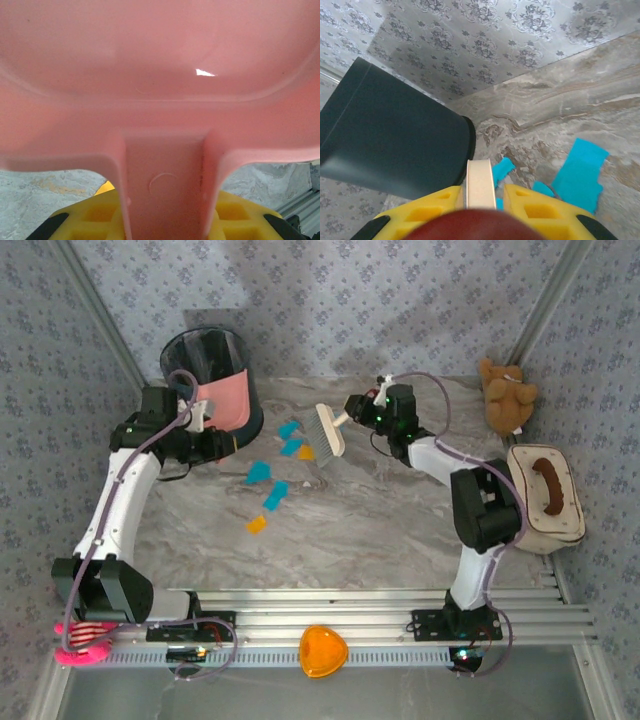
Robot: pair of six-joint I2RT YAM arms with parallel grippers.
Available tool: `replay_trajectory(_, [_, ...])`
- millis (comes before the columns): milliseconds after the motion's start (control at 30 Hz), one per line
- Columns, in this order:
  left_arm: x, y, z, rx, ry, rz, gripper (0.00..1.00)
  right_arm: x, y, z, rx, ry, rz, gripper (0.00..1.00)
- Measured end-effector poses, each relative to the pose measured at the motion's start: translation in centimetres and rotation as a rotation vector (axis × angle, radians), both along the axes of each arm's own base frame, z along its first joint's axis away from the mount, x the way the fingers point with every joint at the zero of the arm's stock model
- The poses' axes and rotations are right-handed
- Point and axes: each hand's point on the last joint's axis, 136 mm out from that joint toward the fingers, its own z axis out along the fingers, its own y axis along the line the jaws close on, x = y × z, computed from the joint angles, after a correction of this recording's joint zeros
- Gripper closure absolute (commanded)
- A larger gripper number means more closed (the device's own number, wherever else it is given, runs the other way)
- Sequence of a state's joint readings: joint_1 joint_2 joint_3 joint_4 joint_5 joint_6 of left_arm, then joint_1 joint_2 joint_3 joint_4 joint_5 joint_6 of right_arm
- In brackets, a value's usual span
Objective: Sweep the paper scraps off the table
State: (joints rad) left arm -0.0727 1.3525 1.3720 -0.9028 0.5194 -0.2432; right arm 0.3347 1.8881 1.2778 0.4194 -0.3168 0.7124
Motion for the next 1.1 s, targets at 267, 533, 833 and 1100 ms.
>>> replay_trajectory(267, [-0.3, 0.1, 0.2, 0.009, -0.012, 0.005, 1.0, 3.1, 2.3, -2.2, 0.042, 0.044, 0.013, 1.0])
replay_trajectory(533, [-0.3, 0.1, 0.2, 0.009, -0.012, 0.005, 1.0, 4.5, 3.9, -5.5, 0.058, 0.109, 0.017, 1.0])
replay_trajectory(833, [-0.3, 0.1, -0.2, 0.009, -0.004, 0.004, 1.0, 4.8, 2.4, -8.0, 0.011, 0.184, -0.054, 1.0])
replay_trajectory(1100, [-0.4, -0.4, -0.3, 0.006, -0.001, -0.011, 1.0, 3.3, -1.3, -9.5, -0.043, 0.229, -0.153, 1.0])
